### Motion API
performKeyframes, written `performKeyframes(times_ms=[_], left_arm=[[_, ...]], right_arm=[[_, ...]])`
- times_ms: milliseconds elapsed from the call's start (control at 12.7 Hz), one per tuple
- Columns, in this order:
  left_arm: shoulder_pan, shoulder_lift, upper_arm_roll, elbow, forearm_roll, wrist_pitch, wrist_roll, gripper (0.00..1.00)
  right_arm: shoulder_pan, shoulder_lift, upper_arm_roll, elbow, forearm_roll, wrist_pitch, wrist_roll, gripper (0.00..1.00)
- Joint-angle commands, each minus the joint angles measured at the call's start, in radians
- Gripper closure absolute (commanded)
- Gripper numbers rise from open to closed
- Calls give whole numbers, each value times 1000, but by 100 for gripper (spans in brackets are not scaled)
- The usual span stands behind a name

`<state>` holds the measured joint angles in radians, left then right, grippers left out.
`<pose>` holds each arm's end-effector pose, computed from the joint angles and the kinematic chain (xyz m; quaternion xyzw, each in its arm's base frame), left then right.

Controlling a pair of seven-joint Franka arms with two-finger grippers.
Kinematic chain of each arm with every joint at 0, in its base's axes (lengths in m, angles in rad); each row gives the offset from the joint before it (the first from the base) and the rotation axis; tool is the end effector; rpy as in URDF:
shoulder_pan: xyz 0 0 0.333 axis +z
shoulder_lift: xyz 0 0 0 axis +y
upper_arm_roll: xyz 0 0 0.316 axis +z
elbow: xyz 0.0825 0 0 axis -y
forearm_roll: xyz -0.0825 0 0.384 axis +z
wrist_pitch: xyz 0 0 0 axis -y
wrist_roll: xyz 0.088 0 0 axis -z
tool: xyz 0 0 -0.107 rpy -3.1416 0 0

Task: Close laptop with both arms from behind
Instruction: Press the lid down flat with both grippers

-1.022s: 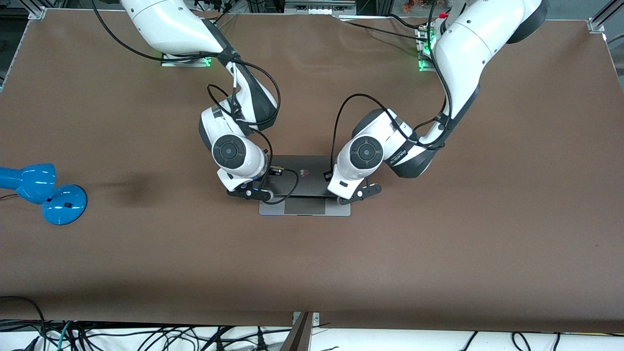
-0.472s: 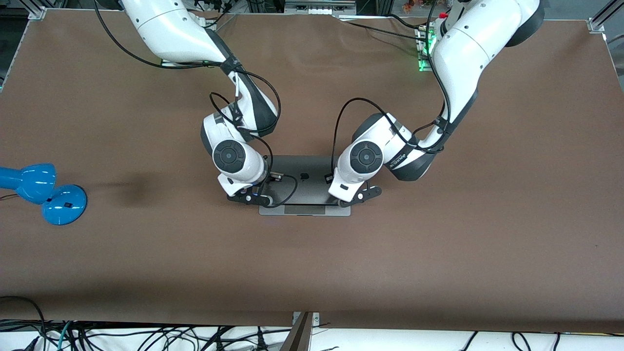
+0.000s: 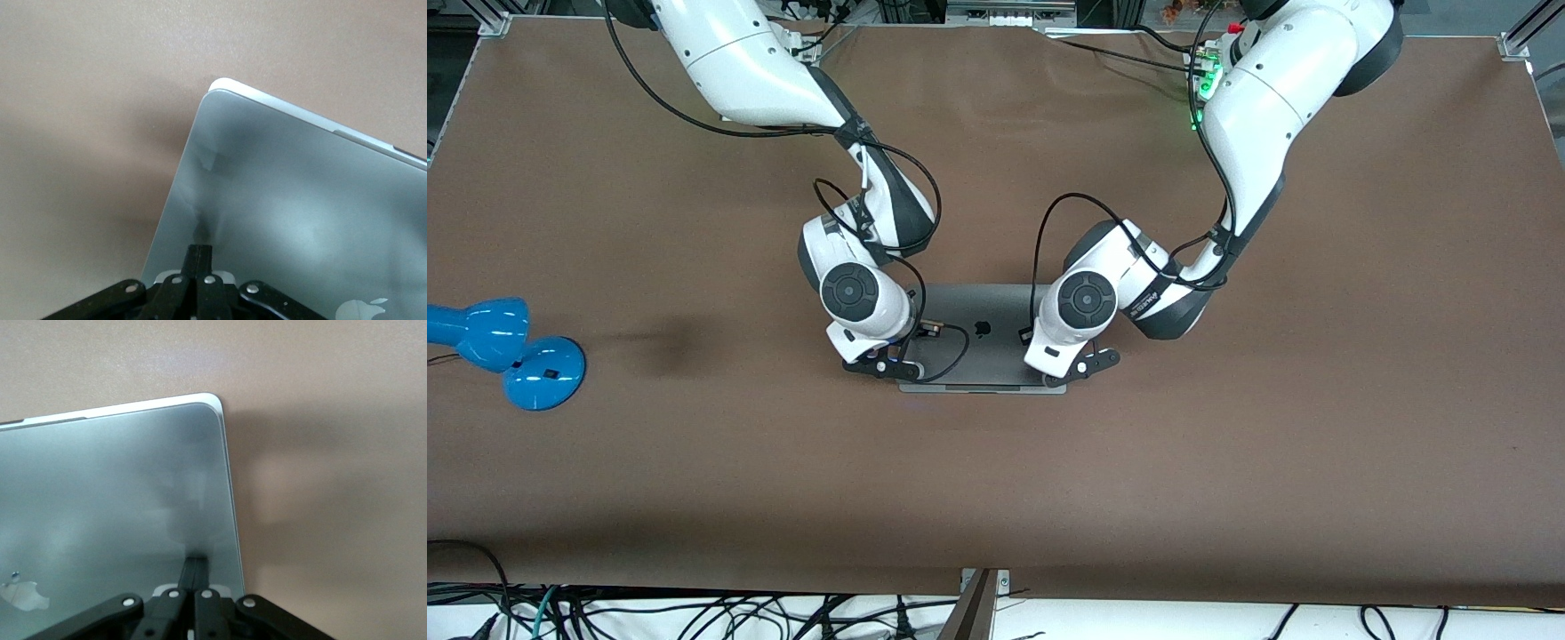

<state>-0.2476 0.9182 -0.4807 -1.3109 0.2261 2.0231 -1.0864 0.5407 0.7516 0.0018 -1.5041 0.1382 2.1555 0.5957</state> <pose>0.6025 -0.4116 0.2145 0.9750 0.1939 -0.1071 0.0163 0.5990 0.3674 0.2136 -0.9949 0.0676 0.0724 0.0204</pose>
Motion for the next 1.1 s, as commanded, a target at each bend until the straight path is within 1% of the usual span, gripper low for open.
performKeyframes(times_ms=[0, 236, 393, 1022], left_arm=[[-18, 33, 8, 51, 30, 5, -9, 100], [-24, 47, 17, 53, 30, 37, -10, 100], [-39, 50, 40, 53, 30, 42, -9, 100], [-45, 62, 50, 53, 30, 55, -7, 100]], right_arm=[[-2, 28, 1, 16, -17, 29, -20, 100], [-4, 34, 0, 16, -17, 47, -28, 100], [-4, 49, -8, 18, -15, 79, -31, 100], [-1, 55, -8, 18, -17, 84, -30, 100]])
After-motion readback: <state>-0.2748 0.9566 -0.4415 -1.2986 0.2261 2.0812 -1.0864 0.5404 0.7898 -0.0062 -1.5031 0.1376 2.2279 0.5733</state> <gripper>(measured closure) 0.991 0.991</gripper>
